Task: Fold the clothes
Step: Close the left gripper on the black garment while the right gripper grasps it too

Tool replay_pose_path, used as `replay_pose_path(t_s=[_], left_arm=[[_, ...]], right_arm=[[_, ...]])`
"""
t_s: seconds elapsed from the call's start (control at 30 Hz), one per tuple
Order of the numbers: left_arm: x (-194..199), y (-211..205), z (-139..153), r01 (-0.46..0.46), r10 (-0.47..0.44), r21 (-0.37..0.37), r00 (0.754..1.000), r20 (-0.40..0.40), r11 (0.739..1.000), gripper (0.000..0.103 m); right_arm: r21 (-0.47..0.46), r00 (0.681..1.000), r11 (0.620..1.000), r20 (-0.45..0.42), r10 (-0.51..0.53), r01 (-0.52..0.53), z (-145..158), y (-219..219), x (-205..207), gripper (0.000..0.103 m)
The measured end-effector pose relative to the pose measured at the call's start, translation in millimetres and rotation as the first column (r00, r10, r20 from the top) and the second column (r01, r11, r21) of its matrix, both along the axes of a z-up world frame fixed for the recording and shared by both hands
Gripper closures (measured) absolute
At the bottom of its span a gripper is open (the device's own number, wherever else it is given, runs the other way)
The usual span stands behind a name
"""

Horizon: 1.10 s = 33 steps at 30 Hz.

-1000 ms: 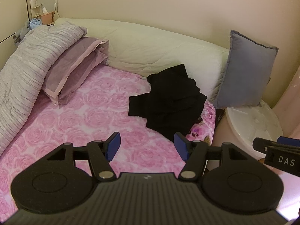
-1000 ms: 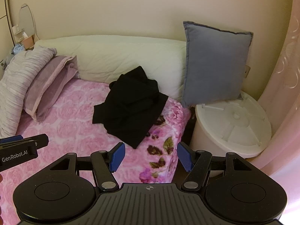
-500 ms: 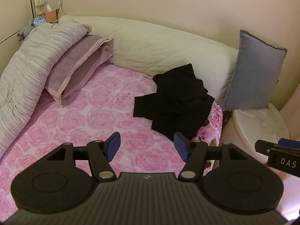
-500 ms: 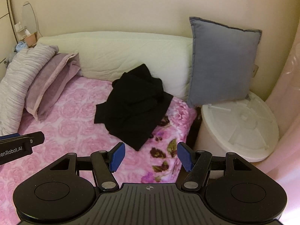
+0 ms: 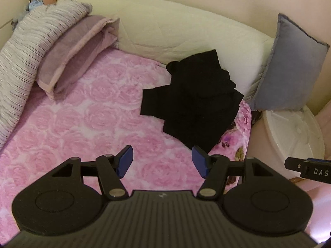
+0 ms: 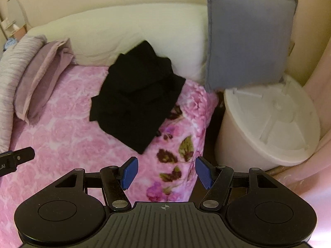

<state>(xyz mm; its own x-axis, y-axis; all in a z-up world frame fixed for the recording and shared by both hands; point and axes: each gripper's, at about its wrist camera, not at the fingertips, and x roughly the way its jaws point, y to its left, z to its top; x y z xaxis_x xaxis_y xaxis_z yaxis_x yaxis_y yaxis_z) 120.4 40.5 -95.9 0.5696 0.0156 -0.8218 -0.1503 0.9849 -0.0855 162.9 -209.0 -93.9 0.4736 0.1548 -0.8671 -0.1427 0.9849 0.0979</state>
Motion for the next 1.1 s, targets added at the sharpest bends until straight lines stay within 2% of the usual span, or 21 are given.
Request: replay_pose_path(t_s=[0.2, 0.43, 0.57, 0.8, 1.1], left_arm=[[43.6, -12.8, -25.6, 0.033, -0.033, 0.007, 0.999, -0.016, 0.999, 0.044], [92.2, -19.5, -53.0, 0.056, -0.055, 0.02, 0.997, -0.045, 0.998, 0.044], [119.4, -21.1, -71.4, 0.07, -0.068, 0.023, 0.995, -0.076, 0.997, 0.044], [158.6, -19.5, -98.6, 0.096, -0.096, -0.004, 0.991, -0.096, 0.995, 0.044], [192.1, -6.4, -138.0, 0.096, -0.098, -0.025, 0.987, -0.129, 0.995, 0.044]], right_arm=[[0.009, 0.999, 1.0, -0.038, -0.023, 0.024, -18.9, -21.6, 53.6, 0.038], [0.015, 0.998, 0.999, -0.027, -0.051, 0.052, -36.2, -38.1, 108.0, 0.038], [0.032, 0.999, 0.999, -0.011, -0.033, 0.034, -47.6, -33.6, 132.2, 0.038], [0.048, 0.999, 0.998, -0.035, 0.035, -0.033, -73.9, -16.6, 171.9, 0.038], [0.143, 0.994, 0.989, -0.09, 0.062, -0.049, -111.4, -6.2, 214.1, 0.038]])
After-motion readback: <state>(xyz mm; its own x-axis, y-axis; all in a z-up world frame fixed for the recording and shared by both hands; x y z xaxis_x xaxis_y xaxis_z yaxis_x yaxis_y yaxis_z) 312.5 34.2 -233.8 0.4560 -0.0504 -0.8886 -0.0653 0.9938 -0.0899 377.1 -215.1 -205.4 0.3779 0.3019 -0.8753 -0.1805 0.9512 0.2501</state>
